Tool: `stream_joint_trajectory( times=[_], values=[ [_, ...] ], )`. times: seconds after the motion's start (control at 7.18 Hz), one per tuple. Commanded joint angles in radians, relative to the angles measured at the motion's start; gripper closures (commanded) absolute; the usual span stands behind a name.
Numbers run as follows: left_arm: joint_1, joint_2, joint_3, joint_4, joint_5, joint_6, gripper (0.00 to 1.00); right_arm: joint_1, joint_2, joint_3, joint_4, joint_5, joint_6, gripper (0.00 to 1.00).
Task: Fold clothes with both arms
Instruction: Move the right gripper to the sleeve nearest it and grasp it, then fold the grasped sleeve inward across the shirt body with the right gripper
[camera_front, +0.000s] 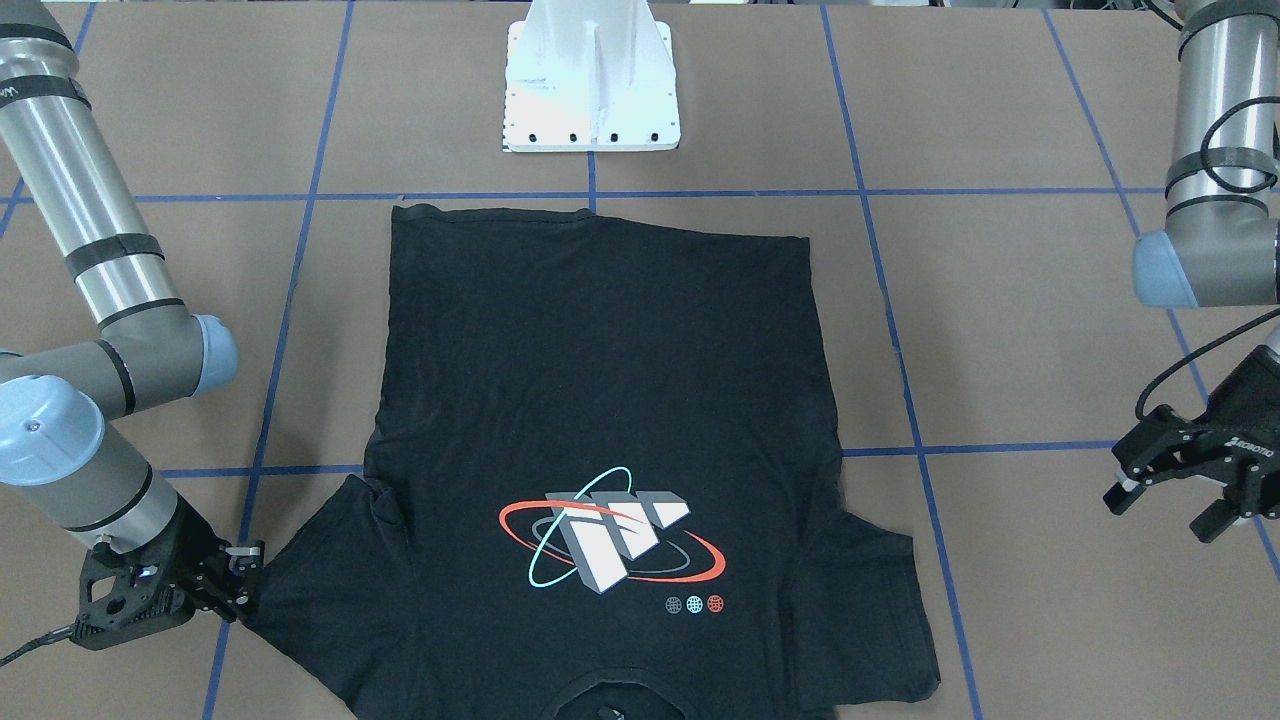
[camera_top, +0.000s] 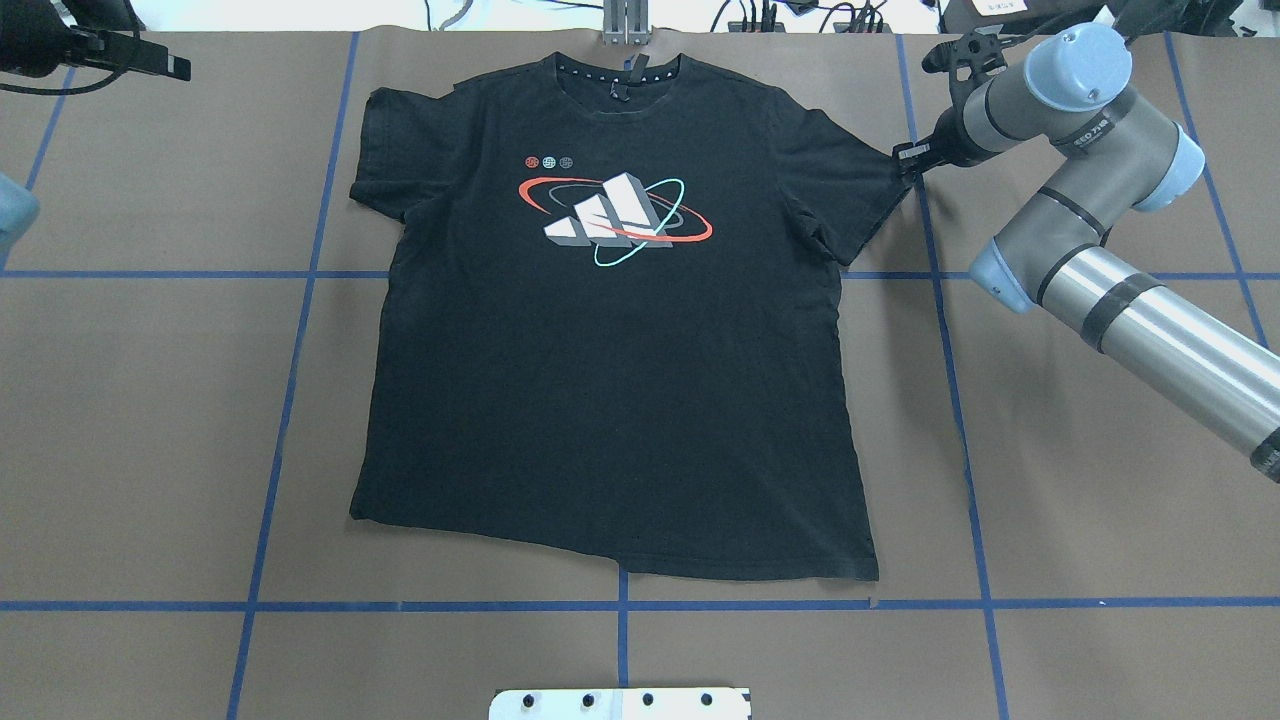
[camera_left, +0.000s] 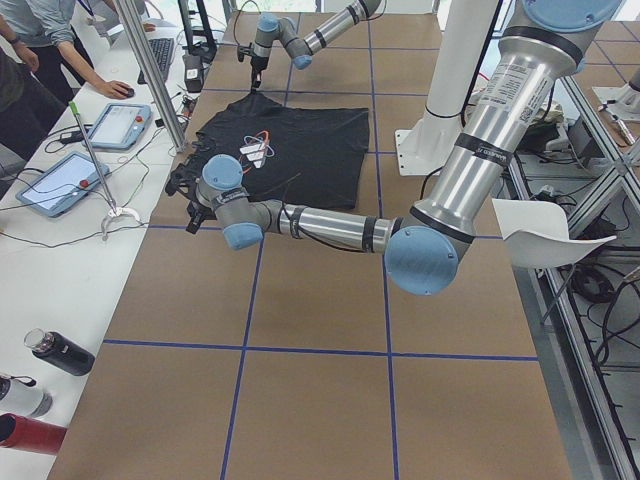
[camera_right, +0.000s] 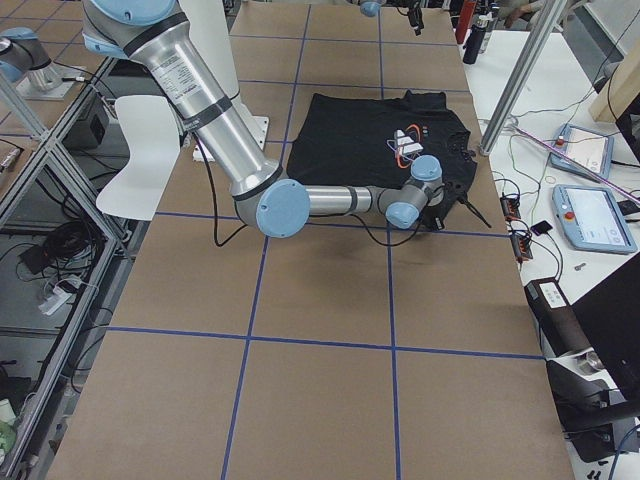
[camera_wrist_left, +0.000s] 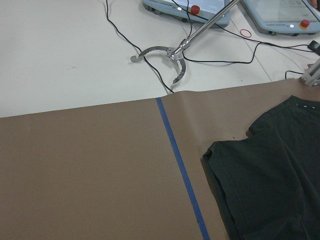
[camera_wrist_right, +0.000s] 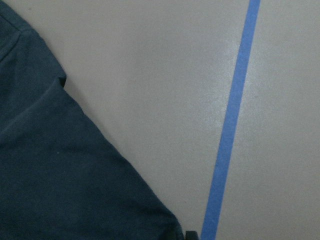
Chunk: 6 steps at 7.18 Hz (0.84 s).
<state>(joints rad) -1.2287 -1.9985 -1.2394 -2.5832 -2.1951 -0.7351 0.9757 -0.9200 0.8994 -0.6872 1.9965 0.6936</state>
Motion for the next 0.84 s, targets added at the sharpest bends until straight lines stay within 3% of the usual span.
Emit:
stream_joint_trajectory(
  times=[0.0, 0.7],
  values=[
    [0.000, 0.000, 0.000, 0.002, 0.000, -0.001, 0.00, 0.000, 0.007, 0.006, 0.000, 0.005, 0.001, 1.00],
    [0.000, 0.000, 0.000, 0.002, 0.000, -0.001, 0.00, 0.001, 0.051, 0.122, -0.002, 0.093, 0.140, 1.00]
  ],
)
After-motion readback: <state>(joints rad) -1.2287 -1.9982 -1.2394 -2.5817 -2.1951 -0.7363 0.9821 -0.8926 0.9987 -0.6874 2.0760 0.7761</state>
